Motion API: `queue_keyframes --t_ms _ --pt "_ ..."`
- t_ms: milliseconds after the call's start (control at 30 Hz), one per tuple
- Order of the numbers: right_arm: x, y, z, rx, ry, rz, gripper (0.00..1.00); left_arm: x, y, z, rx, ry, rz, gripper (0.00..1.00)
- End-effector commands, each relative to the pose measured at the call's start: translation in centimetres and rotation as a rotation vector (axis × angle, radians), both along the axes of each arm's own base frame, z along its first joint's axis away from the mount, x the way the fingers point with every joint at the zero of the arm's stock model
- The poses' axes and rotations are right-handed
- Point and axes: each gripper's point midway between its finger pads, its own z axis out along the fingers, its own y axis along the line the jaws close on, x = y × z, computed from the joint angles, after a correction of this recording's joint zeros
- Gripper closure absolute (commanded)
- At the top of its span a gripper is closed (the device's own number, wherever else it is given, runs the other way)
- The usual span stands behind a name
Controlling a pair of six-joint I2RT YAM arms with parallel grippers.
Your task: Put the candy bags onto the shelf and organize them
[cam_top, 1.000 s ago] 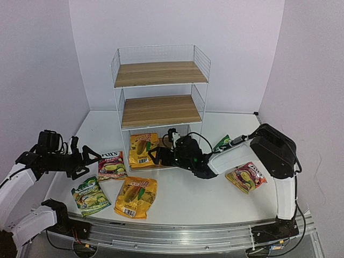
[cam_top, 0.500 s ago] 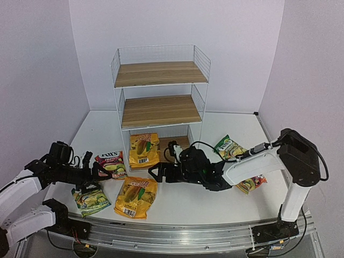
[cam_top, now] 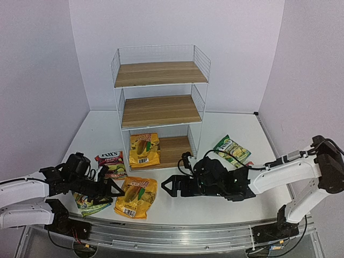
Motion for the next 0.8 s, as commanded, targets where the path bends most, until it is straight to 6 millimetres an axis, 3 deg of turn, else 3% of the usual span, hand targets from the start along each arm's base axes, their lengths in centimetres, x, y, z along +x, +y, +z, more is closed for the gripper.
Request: queue_keyframes --t_ms 0,233,367,500,600,767 --pt "-0.1 -1.8 1.7 -0.001 -0.014 -0.035 0.04 0.9 -1.2 1.1 -0.062 -0.068 -0.015 0.15" --pt "-0.2 -2.3 2.8 0.007 -0.043 -0.029 0.04 0.8 -3.0 -0.1 -0.033 -0.066 -0.040 0.21" --pt "-0.1 -3.3 3.2 0.011 -0.060 -0.047 0.04 0.8 -3.7 -1.1 0.021 -0.060 -0.051 0.41" --pt "0.1 -4.8 3.4 0.015 -0.081 -0.086 0.04 0.4 -4.2 -1.6 0.052 -0.063 -0.048 0.73" --pt "0.2 -5.8 3.9 0.023 -0.103 -0.107 0.05 0.4 -4.7 -0.7 0.044 -0.089 -0.034 0.97" --pt "0.2 -6.9 4.3 0.036 -0.122 -0.128 0.05 0.7 -6.8 2.6 -0.036 -0.163 -0.003 1.00"
